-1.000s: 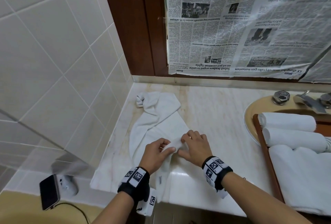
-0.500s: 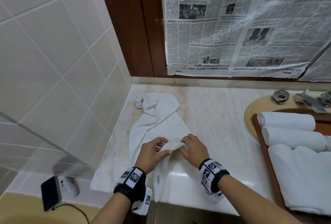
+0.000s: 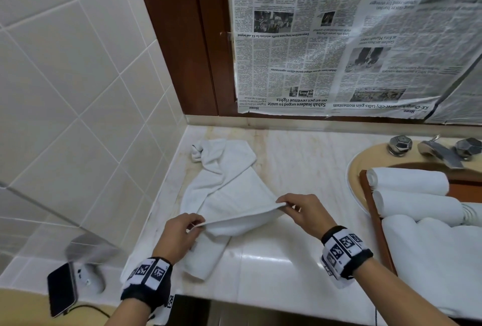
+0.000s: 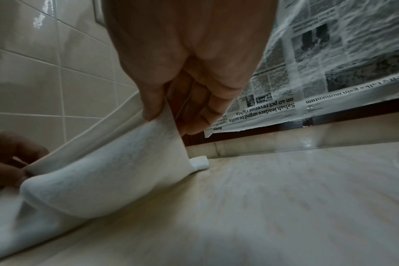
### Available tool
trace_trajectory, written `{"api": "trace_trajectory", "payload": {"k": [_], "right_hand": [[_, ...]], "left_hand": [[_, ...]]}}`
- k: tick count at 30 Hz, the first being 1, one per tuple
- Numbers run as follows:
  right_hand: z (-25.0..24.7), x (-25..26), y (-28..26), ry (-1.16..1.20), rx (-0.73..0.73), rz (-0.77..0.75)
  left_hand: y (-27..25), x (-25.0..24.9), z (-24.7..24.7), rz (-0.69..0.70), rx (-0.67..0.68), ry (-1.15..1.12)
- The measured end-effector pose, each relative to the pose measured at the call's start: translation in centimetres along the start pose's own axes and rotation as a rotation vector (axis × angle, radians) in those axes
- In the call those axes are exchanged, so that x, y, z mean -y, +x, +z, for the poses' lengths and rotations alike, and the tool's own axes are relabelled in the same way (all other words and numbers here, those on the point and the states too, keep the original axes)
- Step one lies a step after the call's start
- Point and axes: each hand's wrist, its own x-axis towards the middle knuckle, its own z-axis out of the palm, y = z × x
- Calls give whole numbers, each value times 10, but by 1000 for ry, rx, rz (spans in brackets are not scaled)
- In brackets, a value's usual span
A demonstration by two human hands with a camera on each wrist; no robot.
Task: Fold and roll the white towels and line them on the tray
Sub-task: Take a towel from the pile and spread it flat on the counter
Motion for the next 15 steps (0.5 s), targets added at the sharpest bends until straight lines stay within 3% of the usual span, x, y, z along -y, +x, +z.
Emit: {"api": "trace_trajectory", "payload": {"k": [5,11,15], "right_hand": [[-3,-4,-11,72,-35,63],[-5,-9,-14,98,-7,136],[-7,-7,-10,104,17,173]], "left_hand": [[-7,13,-2,-67,-87,44],[-5,7,-8,-206,-168,-140],[8,1,-13,-244,-145,-222]]}}
